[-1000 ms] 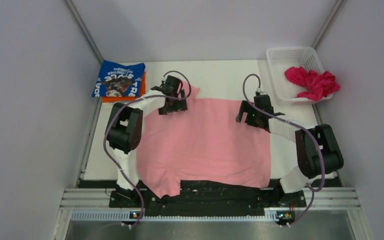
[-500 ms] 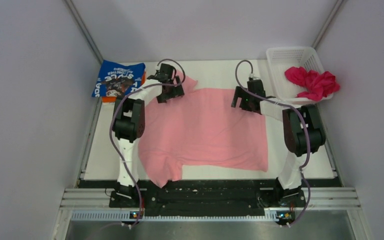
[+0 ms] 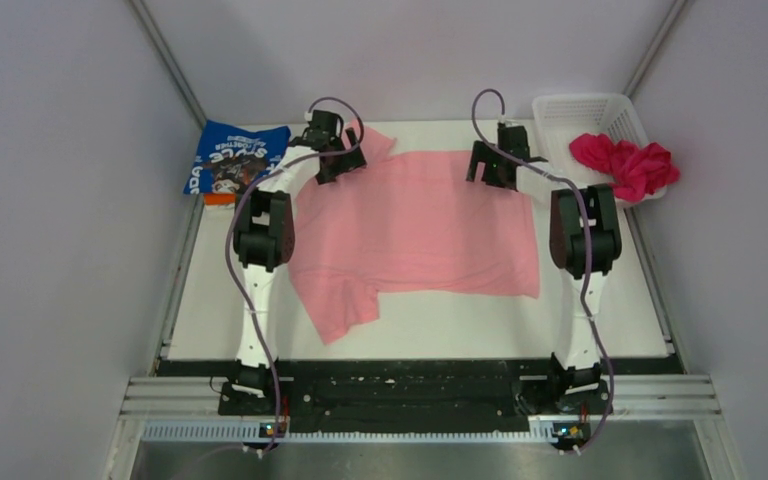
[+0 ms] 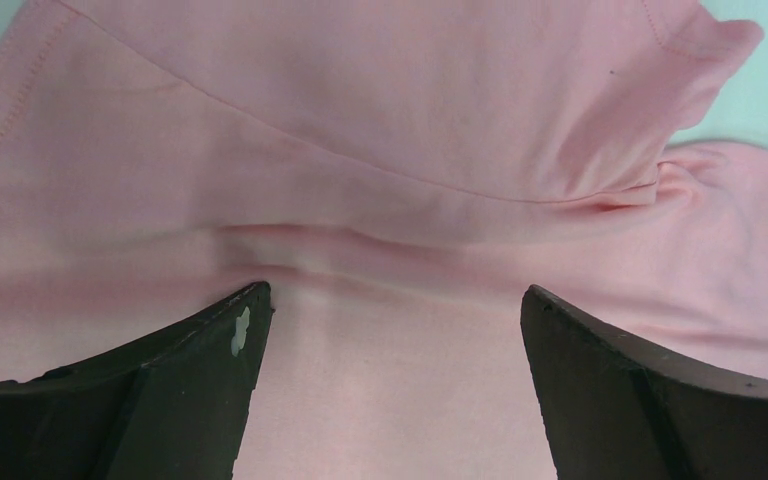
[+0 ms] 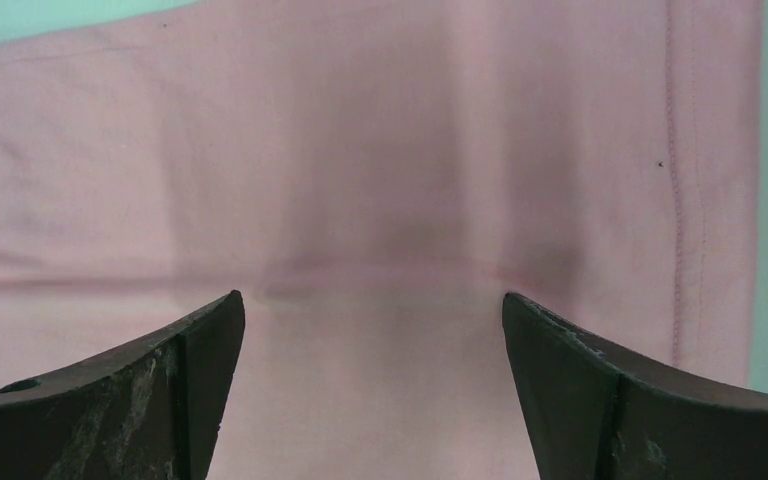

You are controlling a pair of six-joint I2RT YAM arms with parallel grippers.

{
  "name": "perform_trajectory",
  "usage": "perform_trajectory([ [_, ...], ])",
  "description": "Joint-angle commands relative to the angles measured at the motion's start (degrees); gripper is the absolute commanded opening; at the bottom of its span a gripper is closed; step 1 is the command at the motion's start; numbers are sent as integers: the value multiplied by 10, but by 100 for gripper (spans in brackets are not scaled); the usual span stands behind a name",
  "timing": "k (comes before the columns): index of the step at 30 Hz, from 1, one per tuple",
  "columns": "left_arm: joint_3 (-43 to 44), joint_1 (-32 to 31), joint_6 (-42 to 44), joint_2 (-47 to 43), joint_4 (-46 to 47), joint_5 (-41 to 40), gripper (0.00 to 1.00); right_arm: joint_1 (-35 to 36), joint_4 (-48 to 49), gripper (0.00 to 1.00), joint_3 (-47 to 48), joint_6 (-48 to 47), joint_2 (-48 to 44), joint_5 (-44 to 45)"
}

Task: Fold and stack the t-shirts
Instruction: Flatten out the tshirt, then grab the side of the flattened tshirt closest away from the robot with both arms

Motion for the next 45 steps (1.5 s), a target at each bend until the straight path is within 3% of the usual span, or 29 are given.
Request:
perform_trajectory([
  [1, 18, 6, -1, 22, 7, 24, 99, -14, -46, 99, 55, -29, 31, -8],
  [7, 16, 4, 0, -26, 23, 60, 99, -13, -46, 99, 45, -34, -40, -37],
  [11, -41, -11, 11, -110, 24, 53, 99, -10, -37, 99, -21, -20, -140, -37],
  [20, -411, -66, -48, -443, 43, -32, 99, -4, 17, 99, -332, 44, -412, 18],
  [27, -635, -129, -143, -628, -61, -90, 99, -4, 6, 99, -465, 104, -594, 38],
  [35, -769, -198, -223, -755, -205, -117, 84, -6, 18, 99, -539, 160, -672, 101],
  [37, -795, -206, -233, -775, -207, -97, 73, -6, 16, 99, -545, 160, -677, 106],
  [39, -814, -214, -238, -780, -208, -78, 66, -8, 11, 99, -545, 162, -675, 106],
  [45, -824, -236, -238, -722, -187, -65, 56, -7, -2, 99, -542, 163, -655, 103],
])
